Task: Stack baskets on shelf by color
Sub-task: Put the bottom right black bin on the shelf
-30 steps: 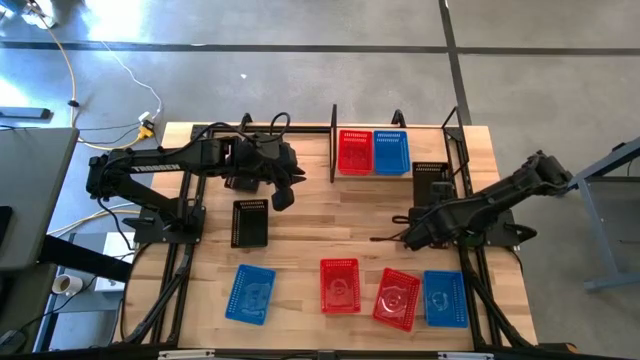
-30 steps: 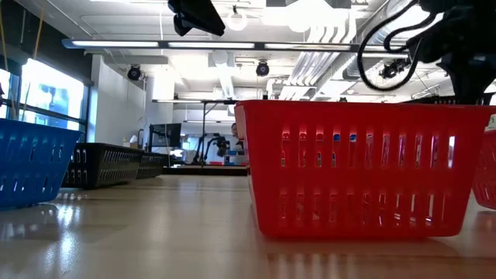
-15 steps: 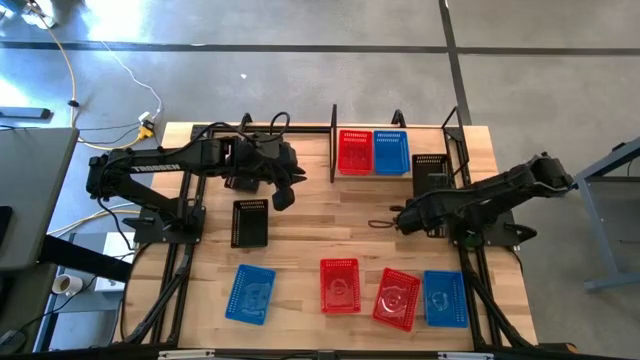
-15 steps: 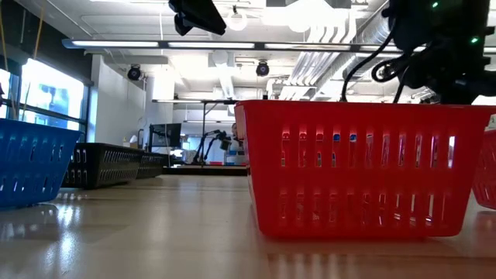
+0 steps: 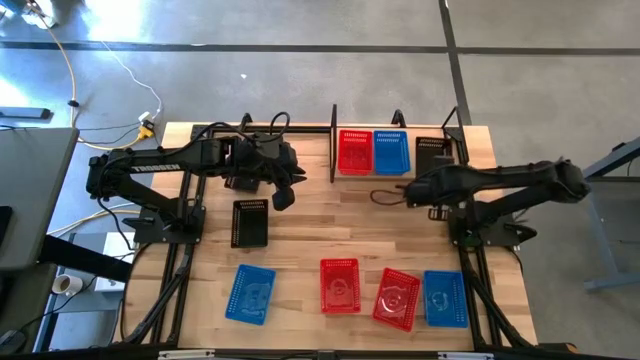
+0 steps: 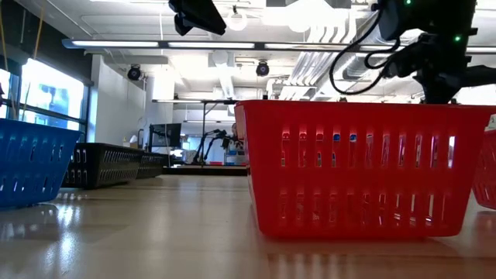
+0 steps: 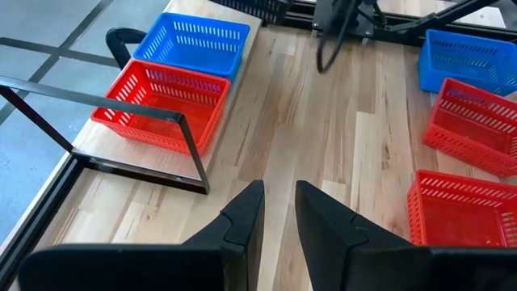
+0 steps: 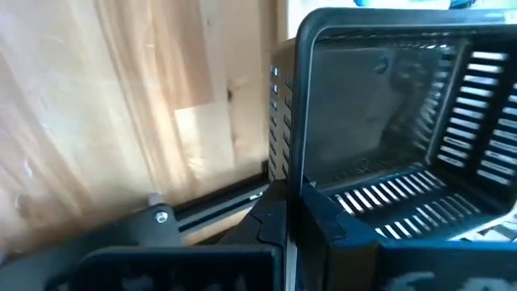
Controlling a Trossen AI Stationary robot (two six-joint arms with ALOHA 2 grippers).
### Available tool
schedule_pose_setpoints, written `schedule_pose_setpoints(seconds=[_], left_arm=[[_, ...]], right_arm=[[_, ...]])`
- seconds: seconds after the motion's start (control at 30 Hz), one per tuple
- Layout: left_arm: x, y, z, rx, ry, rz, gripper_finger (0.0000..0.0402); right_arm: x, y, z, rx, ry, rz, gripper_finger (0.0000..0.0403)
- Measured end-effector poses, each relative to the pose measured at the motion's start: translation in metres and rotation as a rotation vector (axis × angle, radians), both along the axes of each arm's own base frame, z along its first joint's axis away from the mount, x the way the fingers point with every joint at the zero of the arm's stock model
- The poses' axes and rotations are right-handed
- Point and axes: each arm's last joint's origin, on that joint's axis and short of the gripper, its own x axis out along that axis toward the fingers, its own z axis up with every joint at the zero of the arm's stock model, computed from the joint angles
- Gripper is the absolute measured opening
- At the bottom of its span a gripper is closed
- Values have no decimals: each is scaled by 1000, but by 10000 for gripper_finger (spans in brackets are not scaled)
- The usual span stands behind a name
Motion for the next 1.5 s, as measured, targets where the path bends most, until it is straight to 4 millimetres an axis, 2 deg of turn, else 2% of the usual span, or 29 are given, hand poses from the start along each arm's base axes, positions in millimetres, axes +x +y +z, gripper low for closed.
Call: schedule_pose_setpoints(seconds=[0.2,0.37,0.5,0.67,1.13,1.5], left_arm=[[0,0,0,1,-5,0,65],[0,0,0,1,-6,0,65],[0,0,0,-5,-8,5,65],[0,0,0,-5,-9,5,65],[0,0,0,-7,-9,7,65],[1,0,1,-18,-18,18,65]], right_arm=[[-5,-14,5,-2,-65,-16,0],[-11,-22,-14,10,-24,-22,0],[-12,-26,-21,21,-8,5,0],[-7,-34,-21,16,-33,53,0],[-13,-68,-21,74,-73,27,0],[-18,-75,-22,139,-76,35,0]])
